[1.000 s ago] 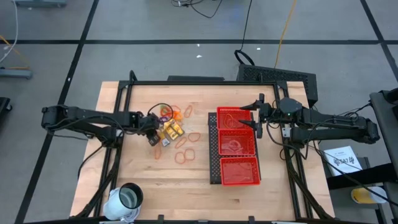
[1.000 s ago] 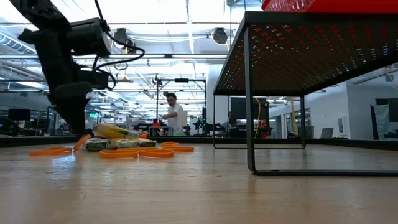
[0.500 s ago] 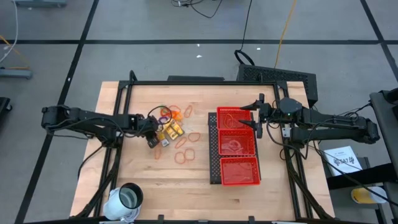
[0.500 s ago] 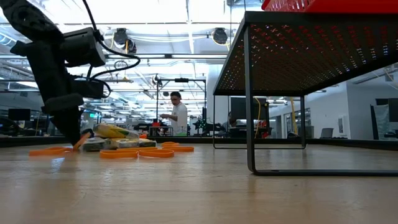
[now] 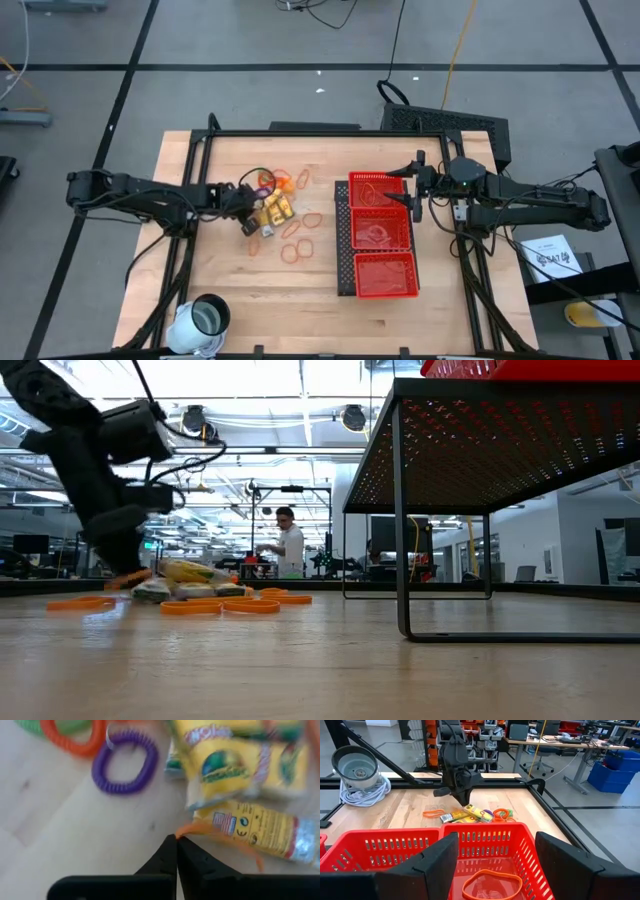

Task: Pick & Place Office Desk Supplies
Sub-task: Put the orange rubber band into the top red bin on the shelf

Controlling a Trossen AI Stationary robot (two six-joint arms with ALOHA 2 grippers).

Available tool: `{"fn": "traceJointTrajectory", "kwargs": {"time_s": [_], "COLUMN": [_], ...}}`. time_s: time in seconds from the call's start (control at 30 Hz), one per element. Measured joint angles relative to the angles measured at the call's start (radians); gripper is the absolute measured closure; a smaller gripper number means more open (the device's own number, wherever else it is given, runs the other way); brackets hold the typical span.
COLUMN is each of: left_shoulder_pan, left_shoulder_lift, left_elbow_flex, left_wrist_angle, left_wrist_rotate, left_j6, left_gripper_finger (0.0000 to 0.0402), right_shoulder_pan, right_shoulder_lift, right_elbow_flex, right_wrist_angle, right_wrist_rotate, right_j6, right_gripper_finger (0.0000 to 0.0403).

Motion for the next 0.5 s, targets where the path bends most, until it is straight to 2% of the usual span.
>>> {"fn": "traceJointTrajectory", "kwargs": {"time_s": [0.33,0.5], "left_shoulder_pan": [-0.04,-0.079], "left_shoulder_lift": [-0.007,-0.007], "left_elbow_flex": [0.131,0.233], "left_wrist_angle": [-0.024,-0.117], "left_wrist_rotate": [-0.006,-0.048], "left_j6": [0.068,0.093], "left_gripper_finger": [0.0399,0.04], "right_shoulder_pan": [0.0,0.0], "right_shoulder_lift": [0.0,0.0], "right_elbow_flex": [0.0,0.0], "right_wrist_angle": [0.0,0.003], "right_wrist_rotate": [0.0,0.0], "right_j6": [0.026,0.028], "right_gripper_finger": [0.0149,0.0149]}}
